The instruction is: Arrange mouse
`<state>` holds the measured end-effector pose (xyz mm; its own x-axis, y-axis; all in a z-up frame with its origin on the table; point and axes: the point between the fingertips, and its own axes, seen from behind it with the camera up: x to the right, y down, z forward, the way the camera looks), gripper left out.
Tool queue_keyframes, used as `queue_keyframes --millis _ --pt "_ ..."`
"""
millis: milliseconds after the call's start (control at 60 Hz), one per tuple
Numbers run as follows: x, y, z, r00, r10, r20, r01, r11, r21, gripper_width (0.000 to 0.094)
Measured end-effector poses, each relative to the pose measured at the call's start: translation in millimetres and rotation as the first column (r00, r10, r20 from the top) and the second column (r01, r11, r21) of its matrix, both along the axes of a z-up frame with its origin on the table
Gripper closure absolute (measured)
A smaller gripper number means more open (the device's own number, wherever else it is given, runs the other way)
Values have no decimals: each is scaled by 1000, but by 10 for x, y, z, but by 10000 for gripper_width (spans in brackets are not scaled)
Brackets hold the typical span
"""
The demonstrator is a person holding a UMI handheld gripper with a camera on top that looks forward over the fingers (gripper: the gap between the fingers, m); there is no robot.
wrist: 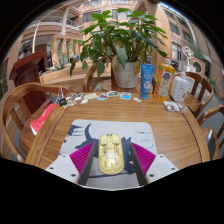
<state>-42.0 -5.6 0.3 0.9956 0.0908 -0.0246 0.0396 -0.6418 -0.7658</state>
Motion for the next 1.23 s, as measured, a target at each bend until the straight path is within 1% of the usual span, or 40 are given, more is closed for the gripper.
queue_keyframes --millis 33,50,100,317,500,617,767,933,1233 --pt "-2 -49 90 1000 1 6 -1 1000 17 114" --pt "1 -76 137 1000 0 8 0 1000 25 68" --pt "4 -173 303 1000 -1 12 0 999 43 86" --pt "15 -793 1151 999 -17 29 13 991 136 79" --pt "14 -1421 1864 999 -32 38 23 975 221 82" --pt "2 -1772 2139 998 -37 44 24 966 256 82" --pt "-40 -2169 2293 998 -32 51 17 962 272 78" --pt "-137 -2461 2269 998 -18 60 2 963 268 79" --pt "-230 -2630 2139 997 16 80 -35 969 244 82"
